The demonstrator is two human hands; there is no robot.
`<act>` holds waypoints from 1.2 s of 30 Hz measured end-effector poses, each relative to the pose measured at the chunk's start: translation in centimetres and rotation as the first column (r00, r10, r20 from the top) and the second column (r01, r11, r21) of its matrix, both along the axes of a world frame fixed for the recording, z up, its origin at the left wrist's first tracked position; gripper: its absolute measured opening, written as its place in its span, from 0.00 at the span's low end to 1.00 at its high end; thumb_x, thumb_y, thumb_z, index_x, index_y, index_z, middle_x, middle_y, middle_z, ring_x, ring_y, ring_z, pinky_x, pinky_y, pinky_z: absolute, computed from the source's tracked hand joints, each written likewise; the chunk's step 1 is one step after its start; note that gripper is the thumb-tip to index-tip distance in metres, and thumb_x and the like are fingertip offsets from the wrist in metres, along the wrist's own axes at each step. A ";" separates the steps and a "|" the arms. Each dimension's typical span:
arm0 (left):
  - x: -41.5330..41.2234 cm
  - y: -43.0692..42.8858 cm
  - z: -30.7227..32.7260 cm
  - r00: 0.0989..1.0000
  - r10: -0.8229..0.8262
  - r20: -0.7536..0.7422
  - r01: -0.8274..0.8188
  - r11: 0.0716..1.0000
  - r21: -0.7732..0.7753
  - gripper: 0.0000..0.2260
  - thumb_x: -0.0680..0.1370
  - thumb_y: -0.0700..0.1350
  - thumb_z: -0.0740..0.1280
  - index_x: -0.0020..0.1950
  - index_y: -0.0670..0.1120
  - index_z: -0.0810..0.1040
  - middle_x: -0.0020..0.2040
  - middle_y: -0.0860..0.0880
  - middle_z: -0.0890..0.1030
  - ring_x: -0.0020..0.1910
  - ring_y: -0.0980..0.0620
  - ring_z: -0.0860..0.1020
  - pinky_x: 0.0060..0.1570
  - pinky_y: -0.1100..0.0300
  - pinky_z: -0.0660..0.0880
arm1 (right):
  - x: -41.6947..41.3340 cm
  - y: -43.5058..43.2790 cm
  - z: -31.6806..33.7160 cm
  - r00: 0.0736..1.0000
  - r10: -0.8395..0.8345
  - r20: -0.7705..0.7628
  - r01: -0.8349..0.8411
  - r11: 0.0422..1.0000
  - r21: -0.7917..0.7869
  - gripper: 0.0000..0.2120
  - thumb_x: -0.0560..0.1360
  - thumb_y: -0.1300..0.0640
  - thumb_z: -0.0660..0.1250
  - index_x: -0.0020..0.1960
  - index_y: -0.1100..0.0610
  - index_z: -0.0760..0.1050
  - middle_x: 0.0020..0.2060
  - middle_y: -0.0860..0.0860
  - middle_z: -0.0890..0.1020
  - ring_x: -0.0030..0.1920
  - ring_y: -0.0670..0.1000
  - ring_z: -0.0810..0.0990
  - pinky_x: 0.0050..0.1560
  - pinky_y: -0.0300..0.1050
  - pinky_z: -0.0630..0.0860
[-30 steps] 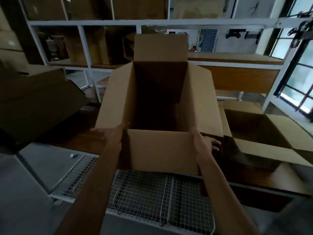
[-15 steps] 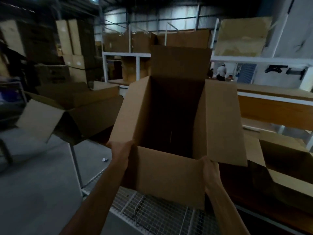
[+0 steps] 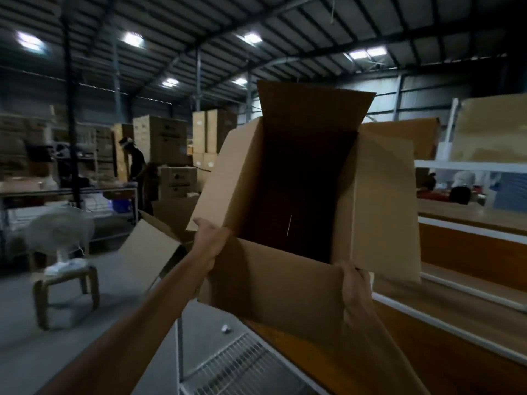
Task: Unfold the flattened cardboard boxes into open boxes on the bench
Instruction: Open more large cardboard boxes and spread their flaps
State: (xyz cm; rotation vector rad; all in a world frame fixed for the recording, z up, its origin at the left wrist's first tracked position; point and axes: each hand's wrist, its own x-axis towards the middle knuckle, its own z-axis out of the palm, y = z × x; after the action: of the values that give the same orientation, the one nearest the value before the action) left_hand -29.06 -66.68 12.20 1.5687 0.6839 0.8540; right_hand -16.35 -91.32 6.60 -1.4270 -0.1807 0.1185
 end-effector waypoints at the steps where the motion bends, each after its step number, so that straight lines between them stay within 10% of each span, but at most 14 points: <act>1: 0.3 1.2 0.8 1.000 0.014 0.024 -0.014 1.000 -0.003 0.37 0.77 0.40 0.66 0.78 0.41 0.44 0.59 0.43 0.73 0.52 0.48 0.74 0.51 0.52 0.77 | 0.8 1.2 0.8 0.999 0.023 0.028 -0.023 1.000 -0.006 0.14 0.81 0.52 0.61 0.61 0.61 0.71 0.53 0.57 0.77 0.41 0.48 0.72 0.36 0.44 0.67; 4: 1.1 4.1 2.4 0.992 0.086 0.097 -0.089 0.996 0.026 0.32 0.77 0.39 0.66 0.76 0.41 0.52 0.50 0.47 0.72 0.47 0.51 0.74 0.39 0.58 0.74 | 2.5 5.3 2.9 0.992 0.088 0.088 -0.088 0.996 -0.005 0.12 0.80 0.51 0.62 0.56 0.59 0.73 0.53 0.58 0.78 0.45 0.51 0.75 0.40 0.45 0.70; 8: 0.9 7.6 3.4 0.968 0.221 0.119 -0.235 0.965 0.120 0.34 0.75 0.41 0.66 0.76 0.41 0.51 0.64 0.40 0.72 0.61 0.41 0.73 0.61 0.42 0.74 | 3.5 10.3 4.8 0.982 0.148 0.118 -0.154 0.987 0.038 0.06 0.80 0.51 0.62 0.47 0.53 0.72 0.49 0.56 0.77 0.49 0.55 0.75 0.56 0.58 0.71; 20: -0.3 24.5 6.3 0.906 0.369 0.207 -0.414 0.873 0.257 0.38 0.79 0.43 0.65 0.80 0.45 0.42 0.74 0.42 0.65 0.69 0.43 0.68 0.68 0.49 0.66 | 4.2 30.2 6.7 0.956 0.262 0.132 -0.282 0.945 0.163 0.07 0.80 0.50 0.63 0.44 0.51 0.70 0.45 0.52 0.75 0.44 0.50 0.73 0.48 0.50 0.68; 30: 1.1 43.9 7.6 0.955 0.246 0.165 -0.288 0.901 0.326 0.39 0.78 0.43 0.65 0.80 0.48 0.43 0.69 0.44 0.69 0.57 0.51 0.69 0.56 0.55 0.71 | 4.0 48.5 6.6 0.979 0.186 0.085 -0.201 0.952 0.232 0.16 0.73 0.46 0.66 0.54 0.56 0.73 0.45 0.54 0.76 0.47 0.55 0.76 0.49 0.52 0.72; 36: 5.7 53.0 5.4 0.983 0.174 0.055 -0.182 0.920 0.348 0.35 0.78 0.47 0.65 0.80 0.54 0.49 0.73 0.44 0.67 0.63 0.47 0.70 0.63 0.50 0.70 | 5.8 54.9 6.3 0.997 0.039 0.060 -0.050 0.979 0.197 0.09 0.78 0.54 0.63 0.40 0.54 0.71 0.41 0.56 0.77 0.39 0.52 0.75 0.45 0.50 0.72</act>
State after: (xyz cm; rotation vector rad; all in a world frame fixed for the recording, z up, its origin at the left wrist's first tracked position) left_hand -23.40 -13.72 17.63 1.8303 0.6919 1.1800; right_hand -10.59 -36.46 12.94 -1.2281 -0.2639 0.0950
